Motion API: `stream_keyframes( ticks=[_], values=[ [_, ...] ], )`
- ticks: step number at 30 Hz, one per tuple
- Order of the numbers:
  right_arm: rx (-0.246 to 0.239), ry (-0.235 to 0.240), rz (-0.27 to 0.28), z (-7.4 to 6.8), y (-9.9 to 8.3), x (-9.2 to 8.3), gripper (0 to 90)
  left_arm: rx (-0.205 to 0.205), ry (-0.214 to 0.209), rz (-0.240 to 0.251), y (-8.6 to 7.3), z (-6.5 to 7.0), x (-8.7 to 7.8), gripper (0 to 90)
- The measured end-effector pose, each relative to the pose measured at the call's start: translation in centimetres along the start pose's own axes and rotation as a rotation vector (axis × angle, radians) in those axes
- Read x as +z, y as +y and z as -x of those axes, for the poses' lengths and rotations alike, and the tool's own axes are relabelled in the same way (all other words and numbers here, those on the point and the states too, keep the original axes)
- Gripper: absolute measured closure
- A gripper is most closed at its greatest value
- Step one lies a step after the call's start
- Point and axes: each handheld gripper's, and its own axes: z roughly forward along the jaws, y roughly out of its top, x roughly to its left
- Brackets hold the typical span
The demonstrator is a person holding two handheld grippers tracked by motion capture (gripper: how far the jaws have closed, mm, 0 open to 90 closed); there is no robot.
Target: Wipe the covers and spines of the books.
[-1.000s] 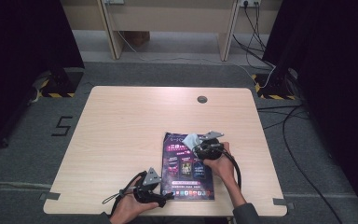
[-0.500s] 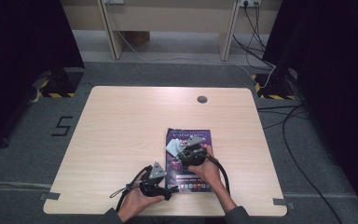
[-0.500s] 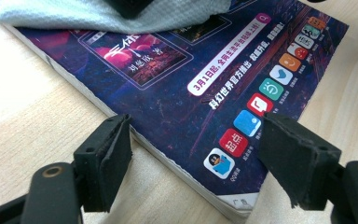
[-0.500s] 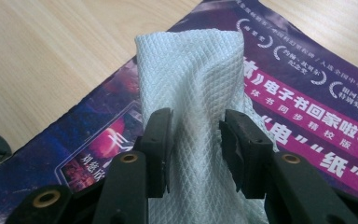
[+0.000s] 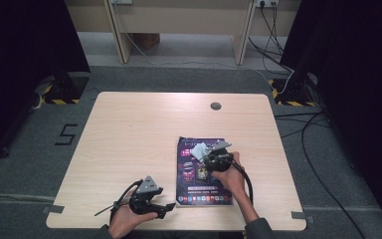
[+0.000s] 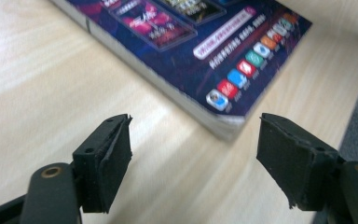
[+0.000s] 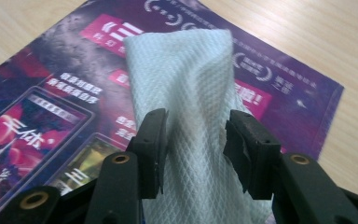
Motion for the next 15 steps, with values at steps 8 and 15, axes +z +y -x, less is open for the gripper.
stream_keyframes(
  ticks=[8,15],
  values=[
    [-0.082,0.143,0.026,-5.2,0.6,0.2,58.6,0.012,0.03,-0.009,-0.6,-0.2,-0.6,23.8],
    [-0.141,0.216,0.032,-7.1,-0.1,-0.7,58.7,0.009,0.055,-0.009,-1.0,-0.8,-1.1,23.4]
  ],
)
